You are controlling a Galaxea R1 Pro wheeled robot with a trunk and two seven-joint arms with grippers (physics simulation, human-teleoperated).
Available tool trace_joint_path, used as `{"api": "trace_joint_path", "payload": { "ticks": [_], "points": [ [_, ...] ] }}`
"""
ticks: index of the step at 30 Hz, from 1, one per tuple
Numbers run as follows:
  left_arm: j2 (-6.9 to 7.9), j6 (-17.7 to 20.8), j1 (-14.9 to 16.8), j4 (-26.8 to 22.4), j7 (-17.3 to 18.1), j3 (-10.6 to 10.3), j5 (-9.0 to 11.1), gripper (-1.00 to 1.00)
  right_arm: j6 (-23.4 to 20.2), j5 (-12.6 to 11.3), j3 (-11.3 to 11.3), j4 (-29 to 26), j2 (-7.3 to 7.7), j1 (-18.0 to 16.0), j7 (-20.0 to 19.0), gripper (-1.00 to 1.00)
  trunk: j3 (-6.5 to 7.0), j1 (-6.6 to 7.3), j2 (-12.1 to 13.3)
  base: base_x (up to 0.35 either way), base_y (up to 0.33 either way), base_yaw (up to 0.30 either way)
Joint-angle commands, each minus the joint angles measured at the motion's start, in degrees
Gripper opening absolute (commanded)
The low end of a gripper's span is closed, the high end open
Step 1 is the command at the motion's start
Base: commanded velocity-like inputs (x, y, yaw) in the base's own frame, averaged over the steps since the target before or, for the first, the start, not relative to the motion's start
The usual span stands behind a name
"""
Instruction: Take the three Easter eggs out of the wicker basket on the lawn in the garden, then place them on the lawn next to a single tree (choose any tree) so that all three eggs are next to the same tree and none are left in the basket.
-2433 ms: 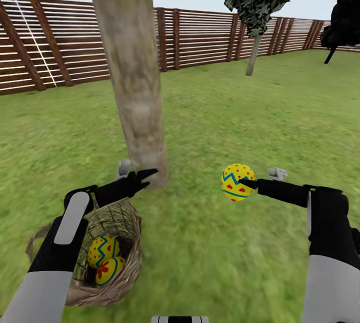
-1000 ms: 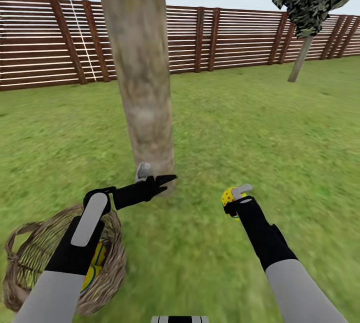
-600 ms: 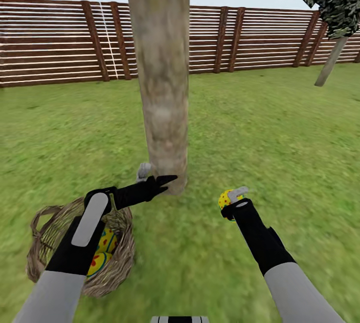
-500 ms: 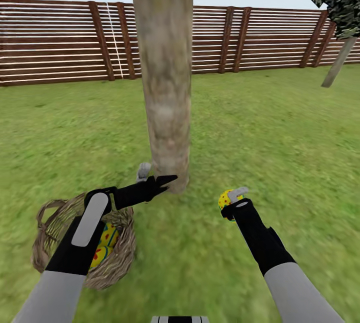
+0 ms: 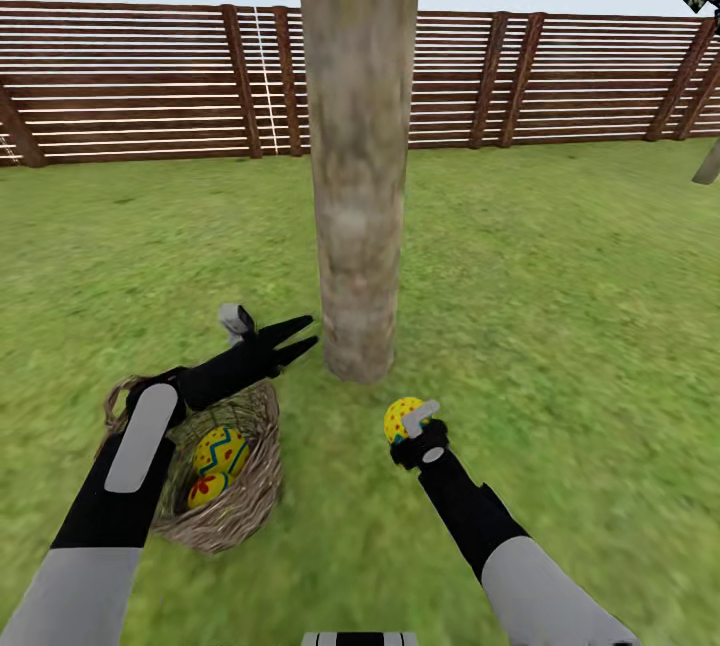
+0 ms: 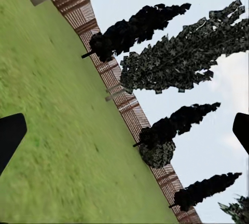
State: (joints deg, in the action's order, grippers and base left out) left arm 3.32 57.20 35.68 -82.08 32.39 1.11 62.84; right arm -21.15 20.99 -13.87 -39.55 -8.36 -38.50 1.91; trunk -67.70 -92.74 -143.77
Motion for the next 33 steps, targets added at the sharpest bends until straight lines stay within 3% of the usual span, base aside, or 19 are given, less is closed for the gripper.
{"api": "trace_joint_path", "payload": {
  "ticks": [1,5,16,17,19,20,22,33],
  "points": [
    [-0.09,0.27,0.02,-0.09,0.59,0.16,-0.02,1.00,-0.07,-0.06,-0.54,0.27,0.10,-0.36,0.53,-1.00,-0.05,0.01,-0.02,0.000,0.000,0.000],
    [-0.24,0.31,-0.49,-0.64,1.34,0.36,0.82,1.00,-0.12,0.71,0.40,-0.41,0.40,-1.13,-0.29,-1.00,-0.05,0.01,-0.02,0.000,0.000,0.000],
    [3.27,-0.74,-2.16,-1.15,4.88,0.32,1.50,1.00,1.74,1.05,0.69,0.57,0.10,-1.88,-0.14,-1.00,-0.05,0.01,-0.02,0.000,-0.049,0.055],
    [4.62,-0.76,-2.18,-1.16,27.96,0.31,1.50,1.00,7.49,1.06,0.68,6.69,0.01,-1.89,-0.10,-1.00,-0.05,0.01,-0.02,0.000,-0.305,0.278],
    [4.60,-0.77,-2.19,-1.16,28.02,0.30,1.50,1.00,7.52,1.06,0.68,6.81,-0.11,-1.89,0.17,-1.00,-0.05,0.01,-0.02,0.000,-0.326,0.290],
    [4.47,-0.78,-2.19,-1.16,28.03,0.23,1.50,1.00,7.60,1.12,0.65,6.85,-0.40,-1.88,3.76,-1.00,-0.05,0.01,-0.02,0.000,-0.334,0.294],
    [4.43,-0.78,-2.19,-1.16,28.06,0.22,1.50,1.00,7.66,1.15,0.61,6.85,-0.49,-1.88,4.77,-1.00,-0.05,0.01,-0.02,0.000,-0.334,0.294],
    [4.46,-0.78,-2.19,-1.16,28.12,0.22,1.50,1.00,7.70,1.15,0.60,6.85,-0.51,-1.86,5.03,-1.00,-0.05,0.01,-0.02,0.075,-0.329,0.294]
  ]
}}
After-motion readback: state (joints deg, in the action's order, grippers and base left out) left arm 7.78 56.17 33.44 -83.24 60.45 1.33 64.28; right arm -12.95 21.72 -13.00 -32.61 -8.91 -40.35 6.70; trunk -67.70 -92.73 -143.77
